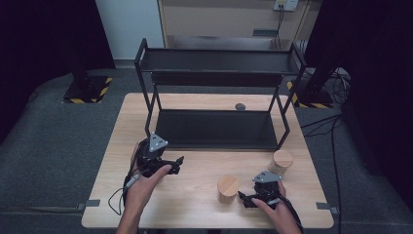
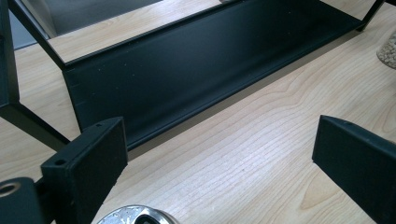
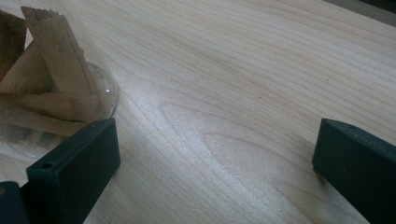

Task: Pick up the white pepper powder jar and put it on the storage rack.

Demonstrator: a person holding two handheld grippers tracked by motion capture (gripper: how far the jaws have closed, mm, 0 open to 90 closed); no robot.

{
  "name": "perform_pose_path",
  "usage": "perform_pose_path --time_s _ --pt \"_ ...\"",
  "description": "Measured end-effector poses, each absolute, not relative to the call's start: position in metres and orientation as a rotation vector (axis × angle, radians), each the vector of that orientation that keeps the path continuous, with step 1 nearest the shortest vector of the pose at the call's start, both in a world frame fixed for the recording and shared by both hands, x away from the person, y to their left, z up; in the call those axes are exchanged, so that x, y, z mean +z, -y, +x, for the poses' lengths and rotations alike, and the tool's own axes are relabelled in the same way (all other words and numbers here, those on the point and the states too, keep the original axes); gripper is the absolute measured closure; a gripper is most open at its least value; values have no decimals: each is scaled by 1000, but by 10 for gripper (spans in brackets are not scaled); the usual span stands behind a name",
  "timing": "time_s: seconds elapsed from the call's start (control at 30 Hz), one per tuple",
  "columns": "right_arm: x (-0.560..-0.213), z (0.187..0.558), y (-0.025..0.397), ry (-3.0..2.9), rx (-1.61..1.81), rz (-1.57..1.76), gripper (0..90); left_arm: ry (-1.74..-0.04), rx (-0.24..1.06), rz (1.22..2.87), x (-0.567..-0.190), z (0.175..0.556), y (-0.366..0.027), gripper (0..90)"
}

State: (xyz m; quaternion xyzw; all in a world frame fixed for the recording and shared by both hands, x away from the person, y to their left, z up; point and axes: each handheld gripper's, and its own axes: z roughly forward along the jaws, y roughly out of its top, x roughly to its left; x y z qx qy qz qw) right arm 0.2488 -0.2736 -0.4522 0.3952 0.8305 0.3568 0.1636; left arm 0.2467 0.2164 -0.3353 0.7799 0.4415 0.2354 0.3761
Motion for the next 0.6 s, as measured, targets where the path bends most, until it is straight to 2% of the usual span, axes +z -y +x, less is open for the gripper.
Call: perform_pose_path --time_s 0.6 --pt "-452 249 274 -2368 1018 1127 7 -1170 601 1943 -346 245 -243 23"
